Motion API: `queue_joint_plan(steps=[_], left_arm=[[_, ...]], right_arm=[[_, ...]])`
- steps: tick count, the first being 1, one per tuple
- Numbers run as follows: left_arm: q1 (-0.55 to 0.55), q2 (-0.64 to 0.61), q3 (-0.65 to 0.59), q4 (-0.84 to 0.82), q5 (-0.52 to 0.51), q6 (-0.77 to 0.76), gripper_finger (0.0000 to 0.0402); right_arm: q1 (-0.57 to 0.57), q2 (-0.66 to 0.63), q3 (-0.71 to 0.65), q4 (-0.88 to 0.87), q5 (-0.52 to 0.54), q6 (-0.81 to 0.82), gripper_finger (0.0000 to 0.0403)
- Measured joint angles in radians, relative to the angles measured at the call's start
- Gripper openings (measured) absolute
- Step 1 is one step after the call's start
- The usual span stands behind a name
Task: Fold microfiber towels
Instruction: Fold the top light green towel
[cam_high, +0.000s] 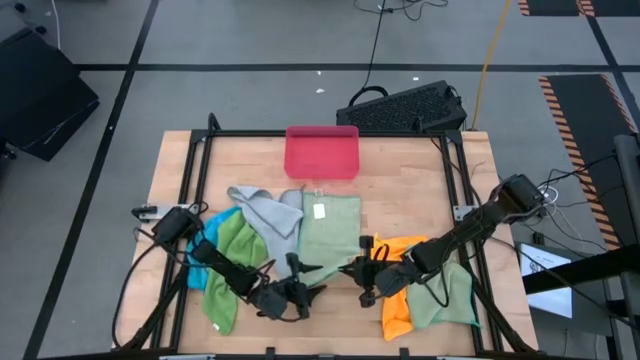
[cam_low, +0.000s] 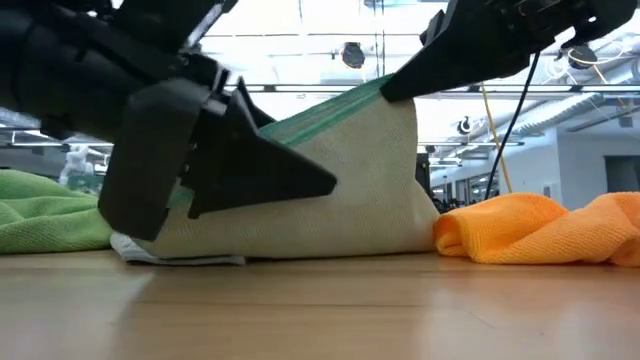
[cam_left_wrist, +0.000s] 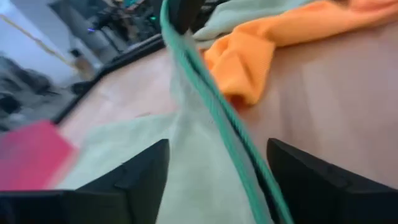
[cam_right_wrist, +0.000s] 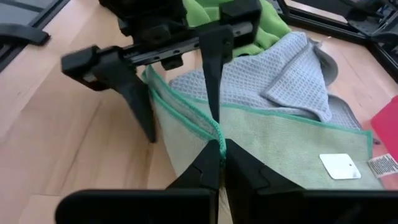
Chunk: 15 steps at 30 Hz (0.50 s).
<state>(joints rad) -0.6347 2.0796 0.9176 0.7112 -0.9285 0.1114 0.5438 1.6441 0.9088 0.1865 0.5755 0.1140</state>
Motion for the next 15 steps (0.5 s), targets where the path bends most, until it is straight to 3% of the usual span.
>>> queue_joint_plan(steps=[6, 15], left_arm=[[-0.048, -0.001, 0.000, -0.014, -0.111, 0.136, 0.0225], [-0.062, -0.001, 0.000, -0.092, -0.043, 0.030, 0.0226]], right_arm=[[0.000, 0.000, 0.000, -0.004, 0.000, 0.024, 0.0004], [-0.013, 0.001, 0.000, -0.004, 0.000, 0.058, 0.0004]])
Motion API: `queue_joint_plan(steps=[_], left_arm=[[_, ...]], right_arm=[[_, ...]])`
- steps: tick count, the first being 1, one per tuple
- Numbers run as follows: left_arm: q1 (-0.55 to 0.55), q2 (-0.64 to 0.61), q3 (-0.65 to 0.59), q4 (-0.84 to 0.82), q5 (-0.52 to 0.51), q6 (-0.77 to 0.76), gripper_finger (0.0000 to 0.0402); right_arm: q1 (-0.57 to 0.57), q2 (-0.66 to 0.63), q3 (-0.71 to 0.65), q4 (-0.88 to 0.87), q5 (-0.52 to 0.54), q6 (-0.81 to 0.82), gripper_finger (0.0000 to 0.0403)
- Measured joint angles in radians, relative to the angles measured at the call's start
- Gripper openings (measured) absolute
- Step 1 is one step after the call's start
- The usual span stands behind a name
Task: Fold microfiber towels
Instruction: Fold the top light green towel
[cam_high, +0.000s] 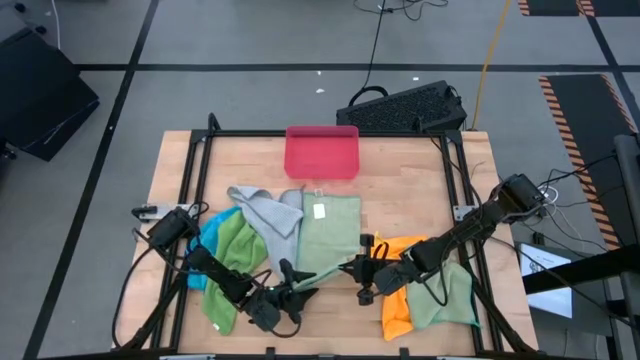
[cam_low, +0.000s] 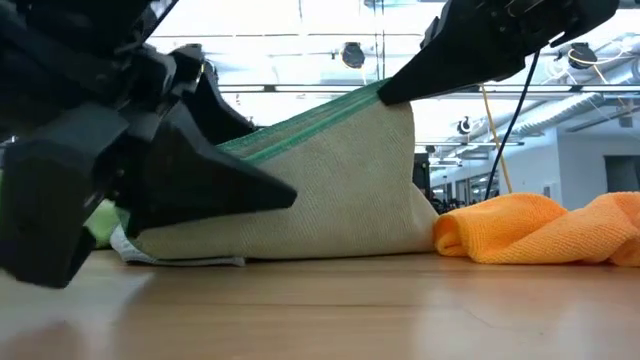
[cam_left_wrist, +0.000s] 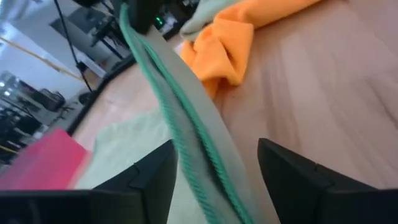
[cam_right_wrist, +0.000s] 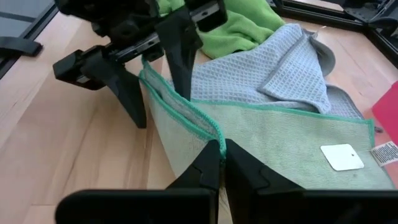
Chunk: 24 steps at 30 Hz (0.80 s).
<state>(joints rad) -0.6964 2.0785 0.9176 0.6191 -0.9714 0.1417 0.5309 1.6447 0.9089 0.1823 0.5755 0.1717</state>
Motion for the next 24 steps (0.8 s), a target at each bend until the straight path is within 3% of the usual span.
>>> queue_joint_plan(steps=[9, 13, 19, 24], left_arm=[[-0.056, -0.062, -0.004, -0.098, 0.025, -0.194, 0.0224], [-0.111, -0.159, -0.005, -0.323, 0.003, -0.240, 0.0210], [-0.151, -0.285, -0.006, -0.662, 0.106, -0.617, 0.0213], [-0.236, -0.327, -0.006, -0.791, 0.081, -0.777, 0.0215]], right_arm=[[-0.011, 0.000, 0.000, 0.003, -0.003, 0.030, 0.0004], [-0.008, 0.000, 0.000, 0.022, -0.004, 0.085, 0.0004], [-0.007, 0.000, 0.000, 0.031, -0.004, 0.090, 0.0004], [-0.008, 0.000, 0.000, 0.030, -0.004, 0.088, 0.0004]])
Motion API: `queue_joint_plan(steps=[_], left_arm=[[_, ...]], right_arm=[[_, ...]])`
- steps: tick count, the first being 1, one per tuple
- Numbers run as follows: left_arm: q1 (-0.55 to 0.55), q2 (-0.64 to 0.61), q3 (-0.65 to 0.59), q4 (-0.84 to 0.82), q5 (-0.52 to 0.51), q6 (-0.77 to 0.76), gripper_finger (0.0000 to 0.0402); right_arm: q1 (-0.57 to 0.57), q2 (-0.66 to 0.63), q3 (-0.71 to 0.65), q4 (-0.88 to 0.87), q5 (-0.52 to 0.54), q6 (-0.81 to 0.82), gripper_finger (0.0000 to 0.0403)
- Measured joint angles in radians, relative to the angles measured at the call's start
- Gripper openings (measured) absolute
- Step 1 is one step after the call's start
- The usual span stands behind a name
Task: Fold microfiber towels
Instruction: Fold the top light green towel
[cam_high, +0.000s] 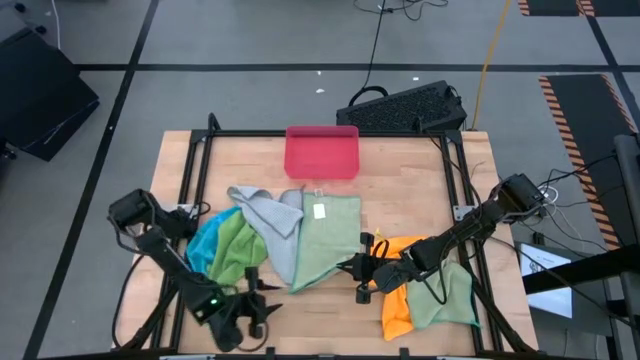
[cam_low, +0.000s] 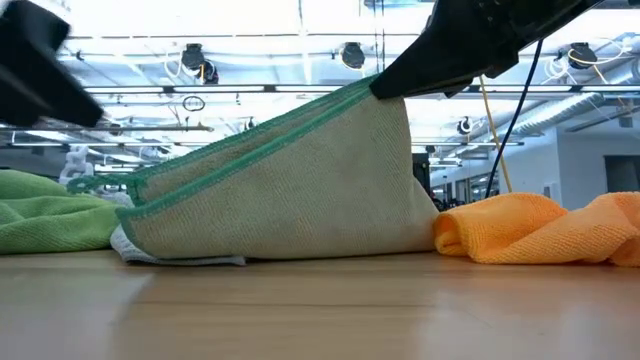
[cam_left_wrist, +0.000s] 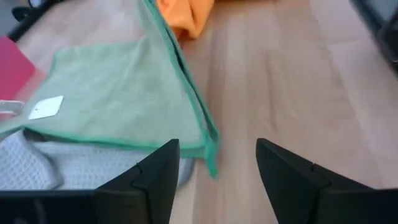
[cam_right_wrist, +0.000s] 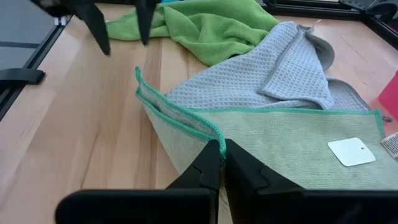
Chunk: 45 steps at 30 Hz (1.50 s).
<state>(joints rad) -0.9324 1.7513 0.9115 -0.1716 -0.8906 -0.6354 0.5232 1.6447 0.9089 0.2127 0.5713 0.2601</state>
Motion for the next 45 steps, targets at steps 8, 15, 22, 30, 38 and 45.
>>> queue_joint_plan(steps=[8, 15, 22, 30, 38, 45], left_arm=[[-0.090, -0.004, -0.030, -0.058, -0.222, -0.222, 0.0199], [-0.098, -0.004, -0.042, -0.039, -0.196, -0.253, 0.0212], [-0.125, -0.004, -0.042, -0.065, -0.167, -0.275, 0.0290], [-0.115, 0.098, -0.042, 0.191, -0.154, -0.025, 0.0297], [-0.037, 0.251, -0.042, 0.504, -0.285, 0.357, 0.0288], [0.045, 0.310, -0.037, 0.548, -0.291, 0.414, 0.0301]], right_arm=[[-0.013, 0.000, 0.000, 0.000, 0.000, -0.007, 0.0004], [-0.013, 0.000, 0.000, -0.002, 0.000, -0.010, 0.0004], [-0.011, 0.001, 0.000, -0.009, -0.030, 0.006, 0.0004], [-0.011, 0.001, 0.000, -0.008, -0.053, 0.034, 0.0004], [-0.025, -0.007, 0.000, -0.019, -0.048, 0.021, 0.0004], [-0.036, -0.022, 0.001, -0.022, -0.048, 0.016, 0.0004]])
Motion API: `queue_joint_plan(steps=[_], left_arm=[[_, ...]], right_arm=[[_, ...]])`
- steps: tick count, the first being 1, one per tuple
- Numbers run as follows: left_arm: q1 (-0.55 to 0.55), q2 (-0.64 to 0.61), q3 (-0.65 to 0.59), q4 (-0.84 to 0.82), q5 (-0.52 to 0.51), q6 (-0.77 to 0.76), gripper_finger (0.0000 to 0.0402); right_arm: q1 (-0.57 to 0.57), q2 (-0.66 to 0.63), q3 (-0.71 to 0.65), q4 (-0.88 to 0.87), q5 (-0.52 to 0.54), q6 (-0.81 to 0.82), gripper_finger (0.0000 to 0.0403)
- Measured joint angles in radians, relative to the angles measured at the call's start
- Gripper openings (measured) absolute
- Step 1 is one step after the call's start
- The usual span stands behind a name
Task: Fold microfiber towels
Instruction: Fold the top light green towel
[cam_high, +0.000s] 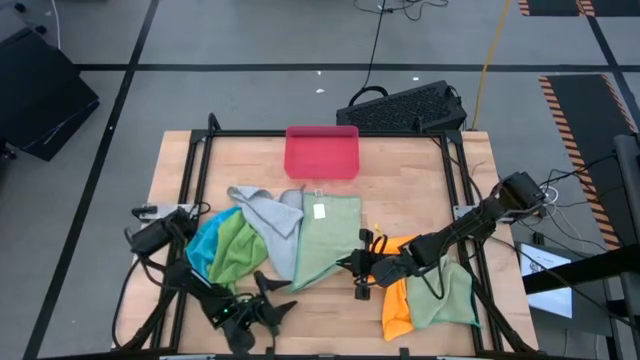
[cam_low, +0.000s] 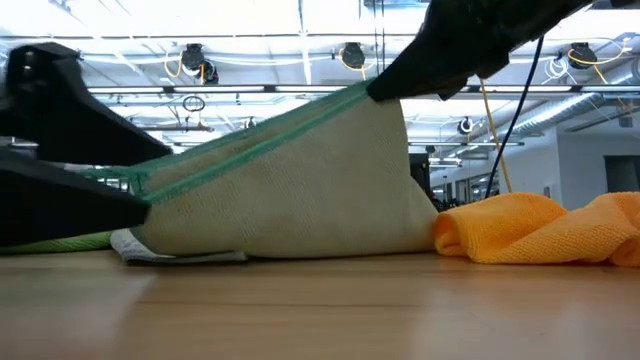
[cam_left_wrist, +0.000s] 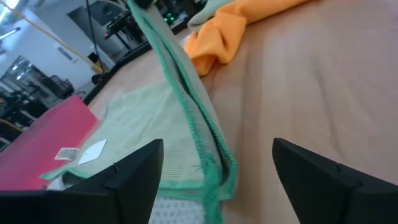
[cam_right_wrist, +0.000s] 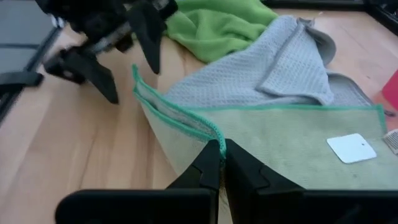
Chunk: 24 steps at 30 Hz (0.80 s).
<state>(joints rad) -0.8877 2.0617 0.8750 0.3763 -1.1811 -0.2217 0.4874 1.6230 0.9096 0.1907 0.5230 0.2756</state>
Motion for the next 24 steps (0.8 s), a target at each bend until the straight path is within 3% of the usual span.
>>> queue_joint_plan(steps=[11, 24], left_arm=[[0.048, -0.002, 0.001, -0.042, 0.063, 0.033, 0.0226], [0.051, 0.001, 0.000, -0.096, 0.034, 0.008, 0.0203]], right_arm=[[-0.021, 0.000, 0.000, -0.016, 0.000, 0.003, 0.0004], [-0.037, 0.000, 0.000, -0.028, 0.000, 0.017, 0.0004]])
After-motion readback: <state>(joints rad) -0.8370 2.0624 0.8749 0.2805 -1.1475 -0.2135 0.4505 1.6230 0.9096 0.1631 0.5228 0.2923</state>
